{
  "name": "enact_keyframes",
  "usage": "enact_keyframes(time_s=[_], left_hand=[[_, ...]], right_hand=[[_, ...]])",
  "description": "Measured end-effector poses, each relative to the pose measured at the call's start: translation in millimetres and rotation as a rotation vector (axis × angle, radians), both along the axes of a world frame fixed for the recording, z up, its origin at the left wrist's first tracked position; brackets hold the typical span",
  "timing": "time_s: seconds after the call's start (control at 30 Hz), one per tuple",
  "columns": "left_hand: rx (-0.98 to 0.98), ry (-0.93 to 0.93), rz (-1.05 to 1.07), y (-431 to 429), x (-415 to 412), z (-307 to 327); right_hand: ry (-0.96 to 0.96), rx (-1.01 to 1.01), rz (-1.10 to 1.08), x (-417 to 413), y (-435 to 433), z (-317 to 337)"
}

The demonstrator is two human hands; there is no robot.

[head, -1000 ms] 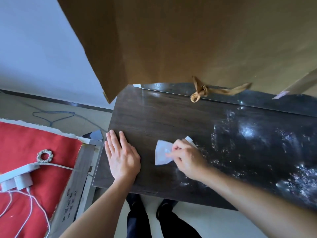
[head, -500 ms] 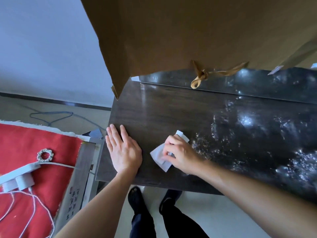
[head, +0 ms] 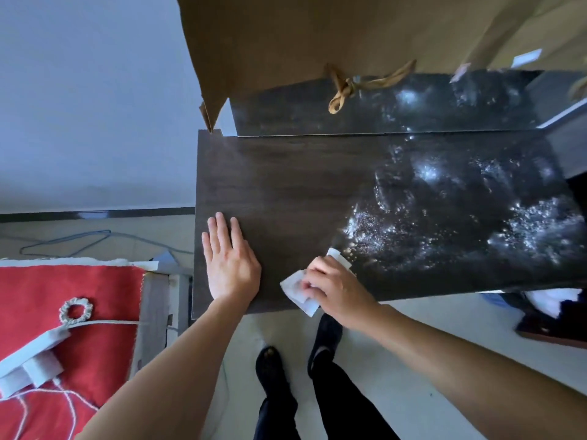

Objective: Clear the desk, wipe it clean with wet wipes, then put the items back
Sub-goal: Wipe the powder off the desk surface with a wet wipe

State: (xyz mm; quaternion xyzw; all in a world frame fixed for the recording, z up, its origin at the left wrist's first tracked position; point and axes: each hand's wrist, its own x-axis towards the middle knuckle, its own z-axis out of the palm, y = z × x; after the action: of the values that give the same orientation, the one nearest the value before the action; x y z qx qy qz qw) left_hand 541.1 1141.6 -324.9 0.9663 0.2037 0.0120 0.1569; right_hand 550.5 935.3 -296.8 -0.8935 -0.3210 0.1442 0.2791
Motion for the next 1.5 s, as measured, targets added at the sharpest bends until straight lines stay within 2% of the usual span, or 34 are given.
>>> enact_keyframes(time_s=[0.13,0.27,0.37,0.47,0.53,0.6,0.7,0.73,0.8,0.9,0.97,1.03,1.17,1.23,1.37,1.43,1.5], left_hand=[[0.023,0.019,-0.045,2,-9,2],[-0.018,0.06,0.012,-10,-6,8],[-0.04,0.061,0.051,-20,-4,9],[0.001,0.06,0.025,-25,-5,4],[0.021,0.058,0.025,-26,-5,2],[0.023,0.064,0.027,-27,-5,3],[0.018,0.062,0.028,-28,-5,5],[0.015,0.059,0.033,-28,-5,5],[0.024,0.048,0.032,-28,-6,4],[0.025,0.043,0.032,-29,-4,3],[0.029,0.05,0.032,-29,-4,4],[0.029,0.055,0.029,-29,-4,5],[0.034,0.069,0.035,-30,-4,6],[0.041,0.07,0.036,-29,-4,6],[0.046,0.061,0.039,-29,-4,6],[0.046,0.06,0.035,-28,-4,7],[0.038,0.067,0.036,-28,-4,7]], right_hand=[[-0.108,-0.041,-0.384,-27,2,-6],[-0.091,0.02,-0.397,-66,12,-10],[-0.167,0.033,-0.666,-37,-47,-11],[-0.163,-0.09,-1.013,-1,-98,-7],[-0.183,-0.102,-1.089,3,-89,-7],[-0.214,-0.027,-0.958,-16,-47,-8],[-0.154,0.026,-0.55,-53,8,-13],[-0.158,0.033,-0.484,-50,6,-14],[-0.224,0.023,-0.558,-18,-21,-17],[-0.261,-0.047,-0.951,37,-76,-12],[-0.243,-0.075,-1.039,43,-78,-9],[-0.247,-0.048,-0.929,16,-46,-8],[-0.169,0.071,-0.51,-49,-4,-10],[-0.208,0.07,-0.518,-23,-22,-11],[-0.286,-0.059,-0.716,45,-58,-11],[-0.288,-0.116,-0.659,32,-44,-10],[-0.223,-0.05,-0.548,-2,-30,-7]])
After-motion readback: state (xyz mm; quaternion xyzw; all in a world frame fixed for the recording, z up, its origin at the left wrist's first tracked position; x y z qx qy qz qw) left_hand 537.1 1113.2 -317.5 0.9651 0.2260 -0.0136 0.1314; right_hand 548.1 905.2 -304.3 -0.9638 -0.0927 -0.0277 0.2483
